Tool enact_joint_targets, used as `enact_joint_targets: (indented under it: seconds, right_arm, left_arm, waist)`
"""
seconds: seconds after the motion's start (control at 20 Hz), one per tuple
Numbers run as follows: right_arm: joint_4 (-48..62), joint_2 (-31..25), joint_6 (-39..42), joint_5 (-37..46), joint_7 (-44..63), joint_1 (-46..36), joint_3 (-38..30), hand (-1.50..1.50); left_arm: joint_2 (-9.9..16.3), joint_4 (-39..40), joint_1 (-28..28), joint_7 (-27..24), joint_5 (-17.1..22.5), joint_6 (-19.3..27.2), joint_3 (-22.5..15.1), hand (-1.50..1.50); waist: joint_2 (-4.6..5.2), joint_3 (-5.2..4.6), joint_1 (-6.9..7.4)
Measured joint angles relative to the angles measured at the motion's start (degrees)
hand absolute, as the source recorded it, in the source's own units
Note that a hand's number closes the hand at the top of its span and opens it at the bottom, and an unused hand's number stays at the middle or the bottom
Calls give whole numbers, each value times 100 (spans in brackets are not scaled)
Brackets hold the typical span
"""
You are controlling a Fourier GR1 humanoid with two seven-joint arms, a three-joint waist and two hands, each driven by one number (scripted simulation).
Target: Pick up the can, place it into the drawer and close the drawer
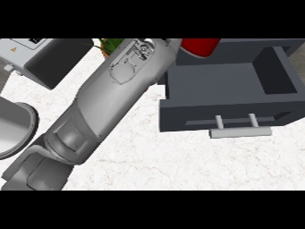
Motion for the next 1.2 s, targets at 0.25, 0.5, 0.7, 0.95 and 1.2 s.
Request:
enact_joint_targets:
  seconds: [0.25, 0.5, 0.7, 0.95, 1.2]
  right_arm:
    - [-202, 85, -91, 109, 130, 73, 152, -150]
    - [-143, 10, -104, 92, 201, -136, 137, -150]
    - [-4, -42, -15, 27, 96, -154, 82, -150]
    - [180, -57, -108, 90, 101, -408, 74, -150]
    - [194, -56, -143, 159, 121, -512, 132, -150]
  left_arm:
    - [0, 582, -338, -216, 306, 11, -156, 150]
    - [0, 997, -474, -398, 697, 109, -520, 150]
    - [0, 1272, -535, -583, 964, 193, -760, 150]
    - [0, 1543, -502, -935, 1151, 341, -1034, 150]
    - [0, 1736, -428, -1130, 1311, 457, -1357, 150]
  waist:
    - [4, 0, -29]
    - [29, 4, -125]
    - [45, 6, -189]
    - [69, 8, -222]
    - [82, 8, -291]
